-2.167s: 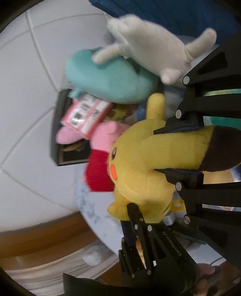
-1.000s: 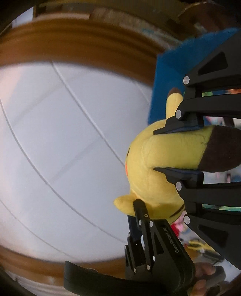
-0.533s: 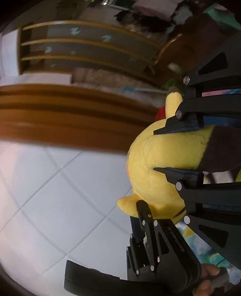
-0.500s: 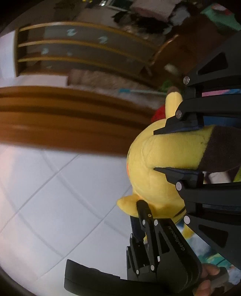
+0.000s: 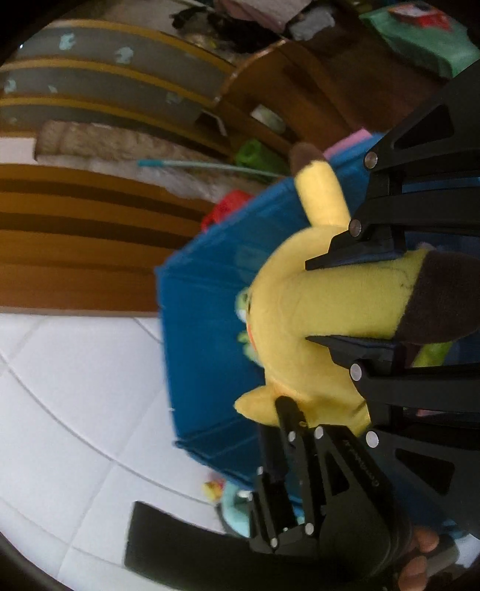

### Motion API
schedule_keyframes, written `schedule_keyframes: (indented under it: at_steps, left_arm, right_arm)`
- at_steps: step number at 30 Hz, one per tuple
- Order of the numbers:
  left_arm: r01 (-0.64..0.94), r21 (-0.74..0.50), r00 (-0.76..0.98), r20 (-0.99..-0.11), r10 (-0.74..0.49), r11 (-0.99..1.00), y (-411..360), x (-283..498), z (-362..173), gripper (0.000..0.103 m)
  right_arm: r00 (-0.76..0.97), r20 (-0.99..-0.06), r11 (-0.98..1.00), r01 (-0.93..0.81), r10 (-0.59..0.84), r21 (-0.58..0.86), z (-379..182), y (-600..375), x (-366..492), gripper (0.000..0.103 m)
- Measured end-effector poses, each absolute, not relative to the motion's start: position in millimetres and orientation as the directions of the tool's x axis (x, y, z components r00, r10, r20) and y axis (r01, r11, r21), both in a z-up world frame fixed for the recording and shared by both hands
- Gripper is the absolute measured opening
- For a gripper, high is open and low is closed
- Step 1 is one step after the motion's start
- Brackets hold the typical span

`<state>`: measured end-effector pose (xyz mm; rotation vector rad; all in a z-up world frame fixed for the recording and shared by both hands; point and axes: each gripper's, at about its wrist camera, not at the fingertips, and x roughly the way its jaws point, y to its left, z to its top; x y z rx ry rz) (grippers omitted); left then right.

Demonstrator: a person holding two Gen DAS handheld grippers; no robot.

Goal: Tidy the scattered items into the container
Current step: 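Lift the Pikachu plush with both tools and carry it over the crate, then open both tools to release the Pikachu plush into the crate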

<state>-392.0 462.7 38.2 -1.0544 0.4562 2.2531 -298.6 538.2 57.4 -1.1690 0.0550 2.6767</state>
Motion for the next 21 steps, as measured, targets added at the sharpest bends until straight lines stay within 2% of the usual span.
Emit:
schedule_keyframes:
  at_steps: [2, 4, 6, 7, 9, 12, 16, 18, 21]
  left_arm:
    - [-0.643, 0.065, -0.509, -0.781, 0.363, -0.763, 455, -390, 36, 0.026]
    - [-0.641, 0.061, -0.503, -0.786, 0.359, -0.765, 446, -389, 36, 0.040]
    - [-0.638, 0.063, -0.507, -0.784, 0.357, -0.767, 439, -387, 35, 0.067]
    - [-0.636, 0.065, -0.511, -0.782, 0.357, -0.769, 435, -386, 34, 0.069]
    - [-0.639, 0.058, -0.506, -0.783, 0.363, -0.767, 428, -381, 32, 0.069]
    - [-0.652, 0.041, -0.491, -0.783, 0.381, -0.757, 417, -371, 31, 0.069]
    - [-0.658, 0.023, -0.492, -0.770, 0.407, -0.753, 400, -358, 29, 0.069]
    - [-0.659, 0.008, -0.487, -0.766, 0.419, -0.752, 392, -354, 28, 0.069]
    - [-0.656, -0.002, -0.488, -0.762, 0.426, -0.755, 379, -347, 25, 0.070]
  right_arm:
    - [-0.613, -0.766, -0.974, -0.211, 0.194, -0.078, 43, 536, -303, 0.030]
    - [-0.582, -0.788, -0.974, -0.208, 0.200, -0.094, 28, 533, -303, 0.030]
    - [-0.564, -0.803, -0.975, -0.206, 0.191, -0.087, 17, 534, -303, 0.032]
    - [-0.563, -0.810, -0.977, -0.208, 0.166, -0.056, 14, 535, -301, 0.035]
    - [-0.556, -0.815, -0.976, -0.213, 0.160, -0.046, 8, 539, -301, 0.053]
    - [-0.549, -0.819, -0.977, -0.204, 0.169, -0.065, 8, 536, -297, 0.071]
    - [-0.553, -0.812, -0.975, -0.206, 0.185, -0.081, 6, 526, -283, 0.073]
    - [-0.563, -0.804, -0.973, -0.215, 0.192, -0.082, 5, 521, -274, 0.094]
    - [-0.575, -0.794, -0.972, -0.220, 0.196, -0.081, 6, 512, -264, 0.097]
